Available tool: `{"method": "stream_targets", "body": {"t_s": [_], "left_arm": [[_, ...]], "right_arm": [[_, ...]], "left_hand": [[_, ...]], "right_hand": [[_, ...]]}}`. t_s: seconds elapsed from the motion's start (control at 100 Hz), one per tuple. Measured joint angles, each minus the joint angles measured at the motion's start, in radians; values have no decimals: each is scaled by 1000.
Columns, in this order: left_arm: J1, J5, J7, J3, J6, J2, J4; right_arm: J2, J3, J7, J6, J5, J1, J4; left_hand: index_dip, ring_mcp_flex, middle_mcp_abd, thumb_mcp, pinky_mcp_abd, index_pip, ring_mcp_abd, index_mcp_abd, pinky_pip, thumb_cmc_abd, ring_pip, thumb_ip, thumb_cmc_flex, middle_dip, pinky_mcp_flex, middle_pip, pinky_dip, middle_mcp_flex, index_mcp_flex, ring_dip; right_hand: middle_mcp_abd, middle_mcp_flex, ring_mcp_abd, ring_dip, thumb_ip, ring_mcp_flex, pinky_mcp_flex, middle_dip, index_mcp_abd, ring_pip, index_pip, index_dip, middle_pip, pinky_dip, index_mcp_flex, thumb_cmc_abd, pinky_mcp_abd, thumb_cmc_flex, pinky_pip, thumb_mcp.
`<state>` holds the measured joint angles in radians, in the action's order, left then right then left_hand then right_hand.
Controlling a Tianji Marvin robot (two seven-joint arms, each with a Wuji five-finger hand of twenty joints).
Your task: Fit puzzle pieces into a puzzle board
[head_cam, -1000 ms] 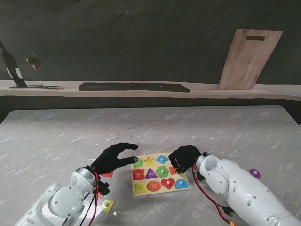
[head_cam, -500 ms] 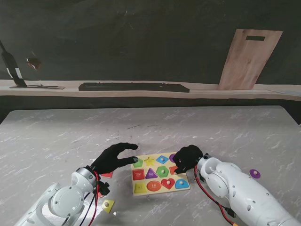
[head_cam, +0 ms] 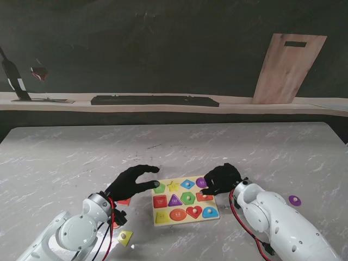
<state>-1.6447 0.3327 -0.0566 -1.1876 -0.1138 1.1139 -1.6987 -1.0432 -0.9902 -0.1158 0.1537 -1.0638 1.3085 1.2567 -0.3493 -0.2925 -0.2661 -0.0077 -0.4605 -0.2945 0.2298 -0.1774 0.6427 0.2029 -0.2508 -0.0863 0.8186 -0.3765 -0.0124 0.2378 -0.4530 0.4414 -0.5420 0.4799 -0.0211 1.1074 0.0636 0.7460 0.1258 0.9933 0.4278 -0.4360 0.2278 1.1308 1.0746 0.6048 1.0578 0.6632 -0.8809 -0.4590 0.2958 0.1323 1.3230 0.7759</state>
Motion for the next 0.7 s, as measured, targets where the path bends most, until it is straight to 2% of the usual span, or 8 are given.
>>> {"method": "stream_targets", "body": {"t_s": [0.09,0.15,0.23,0.32,0.43,0.52,0.6,0.7], "left_arm": [[0,0,0,0,0,0,0],[0,0,0,0,-1,0,0],[-1,1,2,0,-1,0,0],[-1,1,3,0,-1,0,0],[-1,1,3,0,-1,0,0],[0,1,3,1,-1,0,1],[0,1,3,2,-1,0,1],[1,0,3,3,1,0,2]], "right_arm": [[-2,-78,-11,24,-65,40,41],[-2,-137,-13,61,-107,67,67],[2,-213,0,121,-120,98,95],[10,-286,66,152,-132,128,130],[22,-356,89,176,-175,151,140],[29,-411,116,195,-177,167,140],[34,-451,159,210,-158,176,136],[40,-500,186,272,-149,175,107]], "left_hand": [[0,0,0,0,0,0,0,0,0,0,0,0,0,0,0,0,0,0,0,0],[0,0,0,0,0,0,0,0,0,0,0,0,0,0,0,0,0,0,0,0],[0,0,0,0,0,0,0,0,1,0,0,0,1,0,0,0,0,0,0,0],[0,0,0,0,0,0,0,0,2,-1,0,0,12,0,0,0,0,0,0,0],[0,0,0,0,0,0,0,0,2,-8,0,0,13,0,0,0,0,0,-19,0],[0,0,0,0,0,0,0,0,2,-9,0,0,13,0,0,0,0,0,-19,0],[0,0,0,0,0,0,0,0,2,-9,0,0,13,0,0,0,0,0,-19,0],[0,0,0,0,0,0,0,0,2,-10,0,0,13,0,0,0,0,0,-19,0]], "right_hand": [[1,-20,1,-1,0,-11,-11,0,-1,-6,-20,0,-9,0,12,0,0,1,0,-4],[1,-56,1,-2,0,-36,-13,0,-1,-23,-23,-4,-10,0,61,-6,0,10,0,-6],[1,-127,-6,-3,-15,-96,-36,-5,-1,-58,-68,-29,-33,0,153,-54,-1,43,-19,57],[1,-200,-17,-12,-15,-140,-57,-12,7,-97,-92,-41,-49,-1,243,-105,-3,66,-49,119],[0,-241,-21,-20,-15,-165,-67,-13,14,-127,-112,-52,-63,-9,294,-162,-14,95,-64,192],[-1,-242,-29,-32,-15,-171,-69,-13,25,-156,-134,-64,-88,-9,330,-203,-14,105,-73,236],[-6,-242,-31,-40,-15,-171,-67,-11,45,-174,-140,-67,-111,-12,351,-241,-15,150,-84,279],[-19,-242,-42,-48,-15,-165,-58,-4,47,-185,-141,-75,-124,-18,350,-272,-25,175,-93,323]]}}
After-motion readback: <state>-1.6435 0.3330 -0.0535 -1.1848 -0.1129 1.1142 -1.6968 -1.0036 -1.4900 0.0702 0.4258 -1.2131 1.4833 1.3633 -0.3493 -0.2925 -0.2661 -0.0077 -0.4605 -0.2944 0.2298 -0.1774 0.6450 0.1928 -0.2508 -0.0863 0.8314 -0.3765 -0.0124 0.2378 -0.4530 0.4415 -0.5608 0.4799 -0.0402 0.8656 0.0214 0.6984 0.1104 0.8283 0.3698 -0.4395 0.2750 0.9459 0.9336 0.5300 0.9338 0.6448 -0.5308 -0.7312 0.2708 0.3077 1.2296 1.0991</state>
